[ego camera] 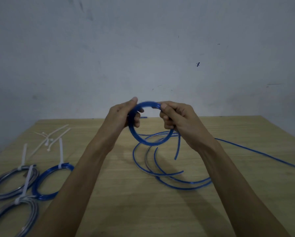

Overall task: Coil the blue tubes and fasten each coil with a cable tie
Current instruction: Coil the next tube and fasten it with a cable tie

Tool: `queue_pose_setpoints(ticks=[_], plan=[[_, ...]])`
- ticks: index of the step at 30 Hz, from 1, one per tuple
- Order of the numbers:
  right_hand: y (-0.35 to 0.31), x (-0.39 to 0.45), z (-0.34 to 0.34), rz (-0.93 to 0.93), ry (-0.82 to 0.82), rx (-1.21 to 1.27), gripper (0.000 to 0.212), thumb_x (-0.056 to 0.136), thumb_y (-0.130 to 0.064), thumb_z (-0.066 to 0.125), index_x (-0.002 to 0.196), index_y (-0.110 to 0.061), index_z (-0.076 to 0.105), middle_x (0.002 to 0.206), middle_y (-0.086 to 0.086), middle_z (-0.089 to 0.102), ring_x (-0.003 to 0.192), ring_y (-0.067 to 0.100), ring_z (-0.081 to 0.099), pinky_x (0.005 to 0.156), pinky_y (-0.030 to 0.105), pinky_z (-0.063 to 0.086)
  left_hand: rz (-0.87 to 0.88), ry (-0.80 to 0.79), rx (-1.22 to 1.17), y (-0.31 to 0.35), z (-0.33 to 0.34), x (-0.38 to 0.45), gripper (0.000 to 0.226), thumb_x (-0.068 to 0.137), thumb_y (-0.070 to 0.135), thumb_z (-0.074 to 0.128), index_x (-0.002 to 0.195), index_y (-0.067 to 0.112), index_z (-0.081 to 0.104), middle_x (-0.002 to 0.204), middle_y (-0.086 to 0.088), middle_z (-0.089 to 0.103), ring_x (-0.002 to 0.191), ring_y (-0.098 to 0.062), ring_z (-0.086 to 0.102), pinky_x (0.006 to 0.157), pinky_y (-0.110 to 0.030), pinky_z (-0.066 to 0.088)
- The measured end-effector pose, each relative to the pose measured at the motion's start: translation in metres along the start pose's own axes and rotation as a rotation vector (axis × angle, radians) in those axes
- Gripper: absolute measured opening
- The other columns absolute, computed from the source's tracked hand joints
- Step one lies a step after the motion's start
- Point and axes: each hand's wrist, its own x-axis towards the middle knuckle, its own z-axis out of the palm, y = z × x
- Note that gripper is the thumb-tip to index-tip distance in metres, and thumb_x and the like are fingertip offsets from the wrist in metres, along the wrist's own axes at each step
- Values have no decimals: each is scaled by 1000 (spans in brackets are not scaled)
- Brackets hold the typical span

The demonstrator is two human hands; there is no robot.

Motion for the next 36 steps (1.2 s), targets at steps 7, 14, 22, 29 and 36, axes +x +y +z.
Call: queue_pose_setpoints(ticks=[7, 14, 22, 29, 36], plan=[[12, -1, 3, 40, -44, -102, 27, 107, -16, 47, 119, -5, 67, 73, 3, 59, 58, 10, 45, 59, 23, 43, 5, -105, 189, -9, 0, 0, 42, 103, 43, 47, 76, 11, 55, 58, 6, 28, 53, -12, 22, 49, -19, 27], [25, 2, 17, -40, 115, -193, 29, 110, -19, 38, 123, -12, 62, 69, -1, 54, 65, 13, 55, 67, 27, 54, -79, 199, -251, -19, 4, 6, 38, 106, 39, 45, 81, 11, 52, 53, 7, 24, 45, -8, 21, 48, -20, 26], [26, 3, 11, 66, -10, 25, 29, 109, -17, 41, 91, -10, 62, 67, -2, 29, 58, 11, 28, 55, 25, 28, -23, -10, 148, -19, -7, 3, 45, 106, 39, 42, 99, 6, 73, 75, -4, 69, 62, -14, 61, 67, -26, 53], [28, 4, 19, 110, -38, 108, 30, 109, -18, 42, 114, -1, 66, 67, -1, 31, 59, 12, 25, 56, 25, 26, 8, -91, 351, -11, -21, 1, 39, 99, 38, 55, 88, 5, 73, 59, -1, 64, 49, -11, 54, 54, -19, 45], [34, 3, 27, 145, 69, 219, 38, 108, -24, 43, 123, 5, 61, 71, 0, 48, 61, 12, 43, 60, 25, 39, 44, 48, 236, -8, -20, 3, 38, 101, 36, 54, 83, 6, 69, 58, 2, 63, 49, -9, 54, 53, -18, 45]])
